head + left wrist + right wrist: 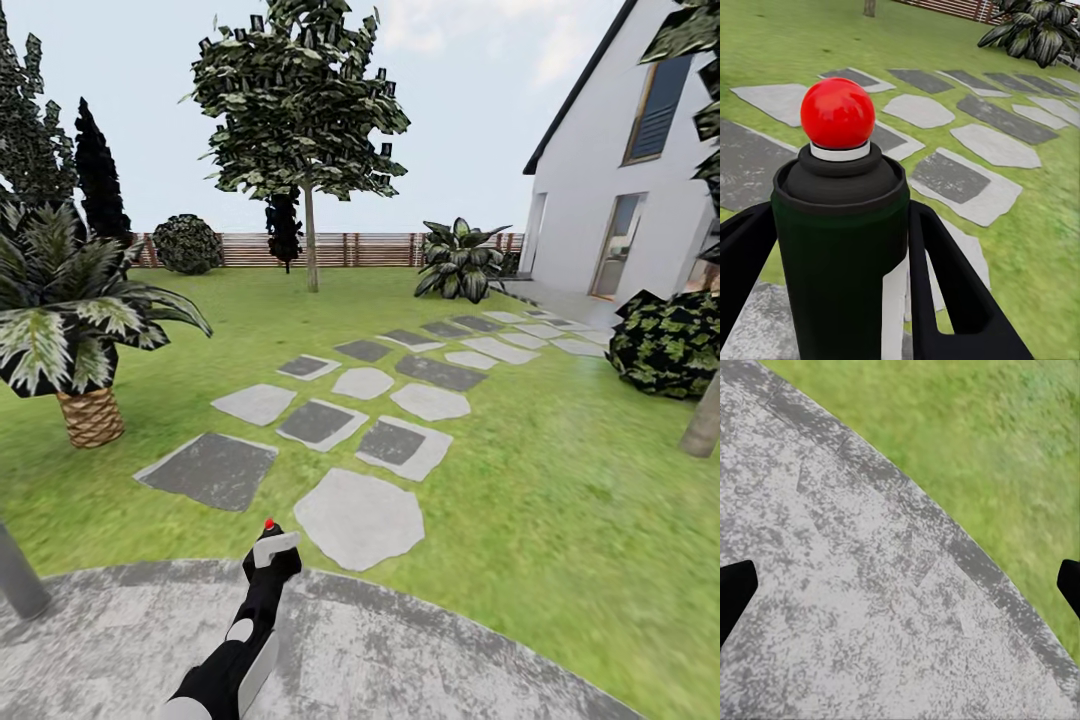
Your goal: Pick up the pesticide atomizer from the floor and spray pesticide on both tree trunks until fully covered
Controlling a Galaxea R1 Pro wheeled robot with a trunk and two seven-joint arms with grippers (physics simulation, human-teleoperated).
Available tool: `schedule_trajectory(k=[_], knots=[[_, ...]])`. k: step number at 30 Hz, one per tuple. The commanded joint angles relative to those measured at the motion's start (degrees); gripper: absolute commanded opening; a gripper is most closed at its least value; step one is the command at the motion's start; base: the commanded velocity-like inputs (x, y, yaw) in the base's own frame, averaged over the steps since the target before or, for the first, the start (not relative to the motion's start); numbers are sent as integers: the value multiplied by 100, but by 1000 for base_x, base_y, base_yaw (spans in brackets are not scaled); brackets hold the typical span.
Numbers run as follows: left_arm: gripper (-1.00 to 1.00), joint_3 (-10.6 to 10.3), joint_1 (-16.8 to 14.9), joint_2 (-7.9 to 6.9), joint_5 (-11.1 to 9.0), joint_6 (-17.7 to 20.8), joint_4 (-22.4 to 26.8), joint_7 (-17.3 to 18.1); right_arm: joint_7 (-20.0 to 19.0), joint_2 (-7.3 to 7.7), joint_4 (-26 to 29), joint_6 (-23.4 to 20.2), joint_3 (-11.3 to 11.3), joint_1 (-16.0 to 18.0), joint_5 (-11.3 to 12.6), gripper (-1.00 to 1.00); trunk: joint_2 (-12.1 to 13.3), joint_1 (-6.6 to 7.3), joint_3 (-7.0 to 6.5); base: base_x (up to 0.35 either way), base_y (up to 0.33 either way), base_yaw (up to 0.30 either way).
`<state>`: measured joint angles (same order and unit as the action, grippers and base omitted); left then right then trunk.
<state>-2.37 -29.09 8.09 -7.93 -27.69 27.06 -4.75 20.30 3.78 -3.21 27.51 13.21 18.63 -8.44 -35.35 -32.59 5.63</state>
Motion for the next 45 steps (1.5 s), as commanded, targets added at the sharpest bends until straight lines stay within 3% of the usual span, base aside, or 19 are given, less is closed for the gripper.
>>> schedule_trajectory(k=[1, 45], knots=[[-100, 2, 0, 0, 2, 0, 1, 0, 0, 0, 2, 0, 0, 0, 0, 100, 0, 0, 0, 292, 52, 0], [-100, -25, -1, 12, 2, -1, 1, 0, 0, 0, -2, 0, 3, 0, 0, 100, 0, 0, 0, 255, 259, 0]])
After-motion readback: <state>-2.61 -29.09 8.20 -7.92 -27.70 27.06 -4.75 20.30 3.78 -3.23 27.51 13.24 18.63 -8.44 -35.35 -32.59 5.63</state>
